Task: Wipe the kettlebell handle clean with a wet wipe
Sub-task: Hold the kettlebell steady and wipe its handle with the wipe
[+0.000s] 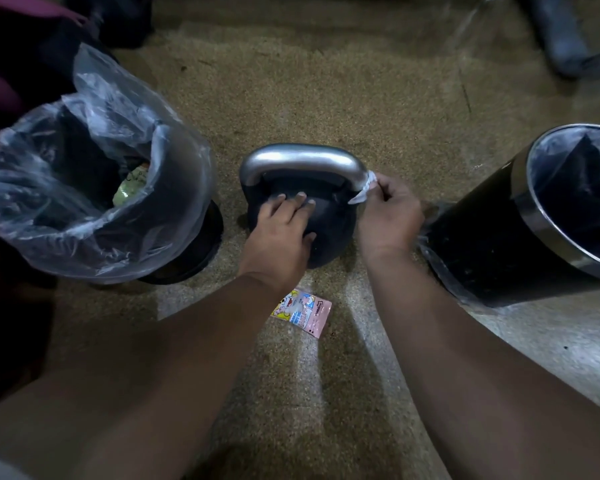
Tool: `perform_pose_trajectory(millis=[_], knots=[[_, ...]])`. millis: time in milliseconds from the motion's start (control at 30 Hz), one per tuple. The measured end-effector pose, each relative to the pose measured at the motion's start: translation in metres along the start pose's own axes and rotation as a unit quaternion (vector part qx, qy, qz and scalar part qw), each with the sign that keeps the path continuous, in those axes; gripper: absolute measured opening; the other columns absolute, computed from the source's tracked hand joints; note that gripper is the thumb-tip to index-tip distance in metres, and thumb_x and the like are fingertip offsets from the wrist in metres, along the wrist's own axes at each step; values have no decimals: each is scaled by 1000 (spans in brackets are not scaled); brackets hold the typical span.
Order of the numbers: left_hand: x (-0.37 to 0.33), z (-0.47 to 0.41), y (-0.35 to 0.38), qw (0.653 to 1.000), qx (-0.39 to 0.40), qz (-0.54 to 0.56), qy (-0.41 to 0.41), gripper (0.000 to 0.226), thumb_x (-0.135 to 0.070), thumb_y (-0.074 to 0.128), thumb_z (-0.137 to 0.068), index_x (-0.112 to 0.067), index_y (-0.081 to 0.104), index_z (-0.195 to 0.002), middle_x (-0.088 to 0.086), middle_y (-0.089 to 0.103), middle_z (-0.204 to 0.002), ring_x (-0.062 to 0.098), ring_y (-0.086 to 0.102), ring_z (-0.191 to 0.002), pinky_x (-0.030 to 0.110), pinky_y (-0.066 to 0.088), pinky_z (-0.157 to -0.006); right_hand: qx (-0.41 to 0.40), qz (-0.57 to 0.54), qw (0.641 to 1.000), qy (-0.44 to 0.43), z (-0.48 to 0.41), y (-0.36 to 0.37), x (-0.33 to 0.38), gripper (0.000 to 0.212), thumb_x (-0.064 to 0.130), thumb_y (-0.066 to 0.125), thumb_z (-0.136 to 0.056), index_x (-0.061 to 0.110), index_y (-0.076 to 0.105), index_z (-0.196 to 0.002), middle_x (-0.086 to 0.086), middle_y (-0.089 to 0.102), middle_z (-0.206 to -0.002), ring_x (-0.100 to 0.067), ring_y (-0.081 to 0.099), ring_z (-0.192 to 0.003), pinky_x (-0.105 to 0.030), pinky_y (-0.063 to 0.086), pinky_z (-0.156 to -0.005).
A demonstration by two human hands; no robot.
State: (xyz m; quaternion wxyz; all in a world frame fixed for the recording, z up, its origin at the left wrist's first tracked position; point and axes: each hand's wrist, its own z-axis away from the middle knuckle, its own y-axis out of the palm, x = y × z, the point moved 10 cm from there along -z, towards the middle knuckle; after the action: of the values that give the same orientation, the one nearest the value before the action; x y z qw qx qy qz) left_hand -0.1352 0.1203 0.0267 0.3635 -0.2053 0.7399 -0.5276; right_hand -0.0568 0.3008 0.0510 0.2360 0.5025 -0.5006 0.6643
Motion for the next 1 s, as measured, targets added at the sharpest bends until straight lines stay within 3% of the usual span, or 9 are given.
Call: perform_pose_trajectory(millis=[133,333,533,767,900,1000], knots=[[1,0,1,1000,9,2,-3,52,-31,60,-92,-18,50,-141,-1,45,-148,28,35,-133,36,34,-112,2,-15,1000,4,1,-1,3,16,21,60,-91,23,74,-98,11,71,-96,-5,64,-91,-20,51,-84],[0,0,0,1000,5,1,3,51,-30,61,-91,-16,51,-140,1,47,-147,29,37,-132,38,35,-112,-4,-6,999,35,2,0,-8,15,25,61,-90,22,74,-97,9,71,-93,-9,66,-90,-28,54,-84],[0,1,0,1000,1,0,7,51,-31,60,-91,-16,51,-140,2,47,-146,30,37,-132,39,35,-112,-9,-8,999,41,6,-4,-6,16,20,61,-92,19,75,-100,9,71,-95,-5,64,-87,-12,43,-74],[1,2,0,1000,2,-3,12,51,-31,59,-93,-17,50,-141,1,46,-147,30,36,-132,39,36,-112,-21,-27,998,56,10,-2,-9,14,20,62,-91,17,74,-97,5,72,-91,-9,66,-85,-26,54,-82],[0,1,0,1000,-10,-6,19,51,-29,61,-92,-14,52,-139,3,48,-145,31,40,-130,40,38,-110,-30,-40,998,36,9,-2,-1,14,21,63,-90,20,74,-99,6,71,-97,-6,66,-91,-20,51,-86],[0,2,0,1000,-8,-1,17,51,-29,61,-92,-14,51,-140,3,48,-146,32,39,-130,41,37,-110,-24,-24,998,53,9,-3,-8,13,19,62,-90,20,74,-96,6,71,-94,-8,65,-88,-24,53,-84]])
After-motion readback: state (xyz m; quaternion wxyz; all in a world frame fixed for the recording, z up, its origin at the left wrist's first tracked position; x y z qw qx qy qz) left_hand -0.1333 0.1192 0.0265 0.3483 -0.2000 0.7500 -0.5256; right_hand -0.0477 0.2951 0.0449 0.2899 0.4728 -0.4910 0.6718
